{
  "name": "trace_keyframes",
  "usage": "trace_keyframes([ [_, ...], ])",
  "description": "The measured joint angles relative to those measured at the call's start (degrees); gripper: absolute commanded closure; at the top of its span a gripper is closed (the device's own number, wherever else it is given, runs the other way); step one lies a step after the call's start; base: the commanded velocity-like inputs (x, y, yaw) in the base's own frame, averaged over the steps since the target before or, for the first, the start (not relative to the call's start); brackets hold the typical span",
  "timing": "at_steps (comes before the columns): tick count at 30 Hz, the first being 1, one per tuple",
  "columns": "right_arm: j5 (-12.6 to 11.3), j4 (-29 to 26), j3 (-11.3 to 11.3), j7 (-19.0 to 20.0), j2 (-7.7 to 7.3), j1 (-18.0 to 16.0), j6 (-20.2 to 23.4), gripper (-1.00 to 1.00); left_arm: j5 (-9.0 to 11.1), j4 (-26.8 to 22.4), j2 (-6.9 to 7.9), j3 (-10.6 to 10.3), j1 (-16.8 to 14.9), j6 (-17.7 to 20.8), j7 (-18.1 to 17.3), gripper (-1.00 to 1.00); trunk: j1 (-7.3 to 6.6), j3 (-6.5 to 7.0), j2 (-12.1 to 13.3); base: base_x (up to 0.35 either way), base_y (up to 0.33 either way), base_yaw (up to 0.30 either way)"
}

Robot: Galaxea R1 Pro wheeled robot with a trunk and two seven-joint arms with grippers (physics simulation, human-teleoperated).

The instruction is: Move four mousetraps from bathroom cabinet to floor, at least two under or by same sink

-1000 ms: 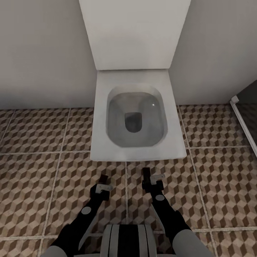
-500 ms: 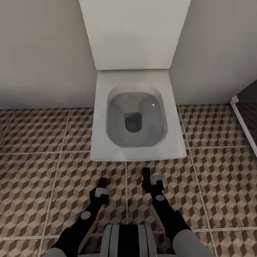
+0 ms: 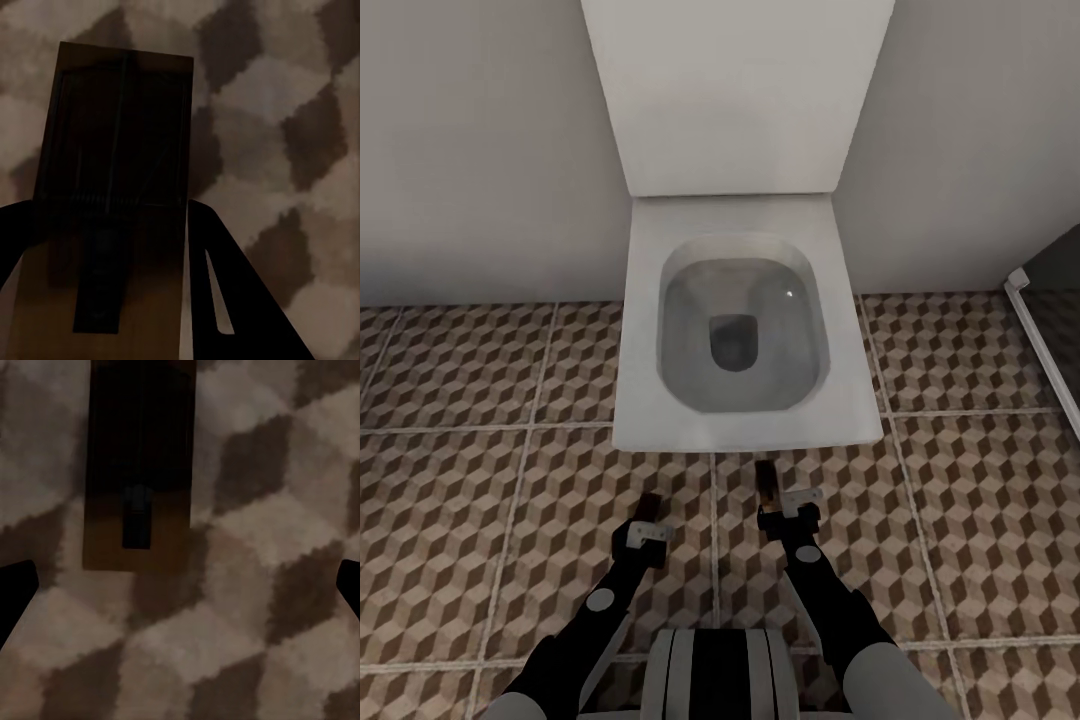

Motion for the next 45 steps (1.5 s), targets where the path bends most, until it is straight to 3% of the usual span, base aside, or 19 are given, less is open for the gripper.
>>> trace_keyframes([
  [18, 0.0, 0.0, 0.0, 0.0, 0.00, 0.0, 0.0, -1.00, 0.0, -0.1, 0.01, 0.0, 0.0, 0.0, 0.0, 1.00, 0.00, 0.00, 0.0, 0.000, 0.000, 0.000],
  [19, 0.0, 0.0, 0.0, 0.0, 0.00, 0.0, 0.0, -1.00, 0.0, -0.1, 0.00, 0.0, 0.0, 0.0, 0.0, -1.00, 0.00, 0.00, 0.0, 0.000, 0.000, 0.000],
  [45, 0.0, 0.0, 0.0, 0.0, 0.00, 0.0, 0.0, -1.00, -0.1, -0.2, -0.27, 0.0, 0.0, 0.1, 0.3, -1.00, 0.02, 0.00, 0.0, -0.024, 0.000, 0.000],
])
